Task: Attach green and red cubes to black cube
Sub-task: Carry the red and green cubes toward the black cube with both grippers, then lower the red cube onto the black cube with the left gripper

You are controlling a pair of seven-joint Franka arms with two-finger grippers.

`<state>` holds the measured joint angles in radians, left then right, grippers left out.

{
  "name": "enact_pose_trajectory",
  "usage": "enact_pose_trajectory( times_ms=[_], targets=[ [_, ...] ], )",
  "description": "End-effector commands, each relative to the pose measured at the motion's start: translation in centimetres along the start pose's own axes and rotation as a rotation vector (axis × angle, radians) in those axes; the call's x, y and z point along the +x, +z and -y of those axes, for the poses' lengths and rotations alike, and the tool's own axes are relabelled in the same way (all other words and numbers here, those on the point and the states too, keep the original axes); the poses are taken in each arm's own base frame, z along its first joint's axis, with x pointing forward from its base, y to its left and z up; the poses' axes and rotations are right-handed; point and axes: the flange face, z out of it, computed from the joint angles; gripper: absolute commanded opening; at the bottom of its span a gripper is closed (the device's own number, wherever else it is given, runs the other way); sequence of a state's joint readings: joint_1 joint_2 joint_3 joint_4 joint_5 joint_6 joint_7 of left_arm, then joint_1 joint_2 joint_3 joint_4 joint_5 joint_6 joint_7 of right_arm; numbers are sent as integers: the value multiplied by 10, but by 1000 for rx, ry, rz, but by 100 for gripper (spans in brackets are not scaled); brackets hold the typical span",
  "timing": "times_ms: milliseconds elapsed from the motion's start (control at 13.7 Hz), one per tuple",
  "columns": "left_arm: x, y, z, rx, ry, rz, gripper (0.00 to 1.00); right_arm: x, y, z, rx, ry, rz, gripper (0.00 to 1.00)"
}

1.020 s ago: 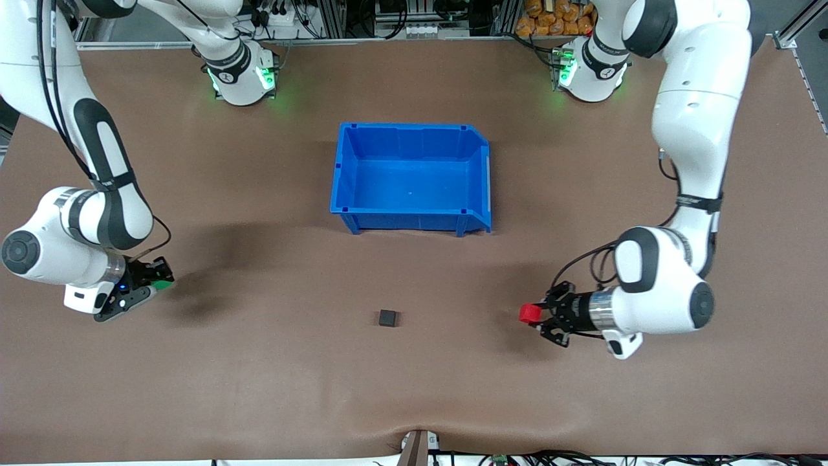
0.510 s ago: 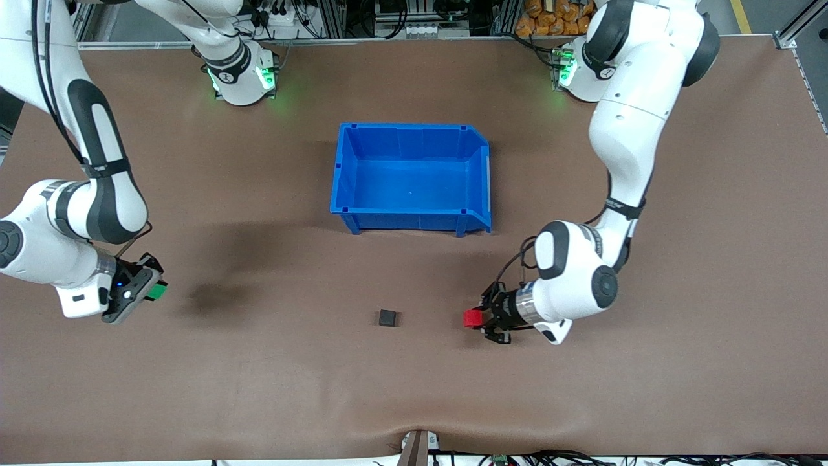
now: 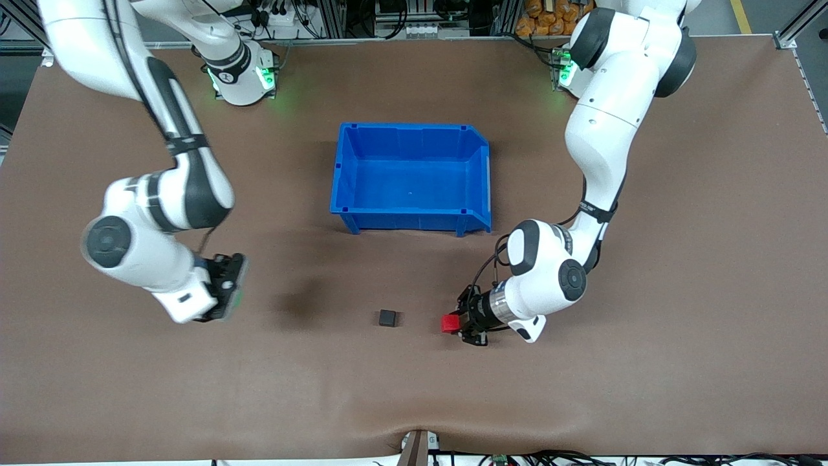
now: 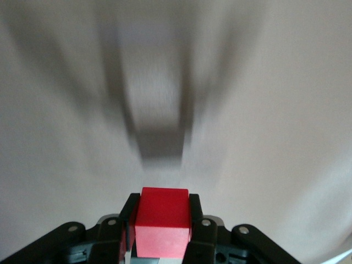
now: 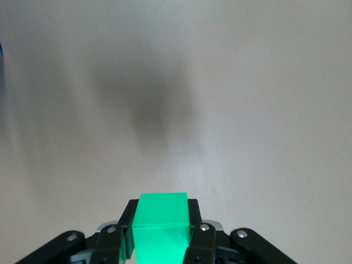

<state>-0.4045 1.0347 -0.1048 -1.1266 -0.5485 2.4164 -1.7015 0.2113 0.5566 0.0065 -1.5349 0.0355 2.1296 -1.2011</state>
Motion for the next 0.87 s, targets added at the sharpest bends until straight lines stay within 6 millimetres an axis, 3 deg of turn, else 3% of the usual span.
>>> enact_pose_trajectory(
  times_ms=[0, 219, 437, 801],
  targets=[
    [-15, 11, -1, -17, -5, 30, 0, 34, 25, -19, -7, -23, -1, 0],
    [-35, 41, 19, -23, 26, 24, 0, 72, 41, -7, -2, -32, 6, 0],
    [-36, 42, 16, -45, 15, 28, 0, 91, 50, 1, 4, -61, 10, 0],
    [-39, 49, 13, -60, -7, 43, 0, 59, 51, -10, 15, -48, 56, 0]
  ],
)
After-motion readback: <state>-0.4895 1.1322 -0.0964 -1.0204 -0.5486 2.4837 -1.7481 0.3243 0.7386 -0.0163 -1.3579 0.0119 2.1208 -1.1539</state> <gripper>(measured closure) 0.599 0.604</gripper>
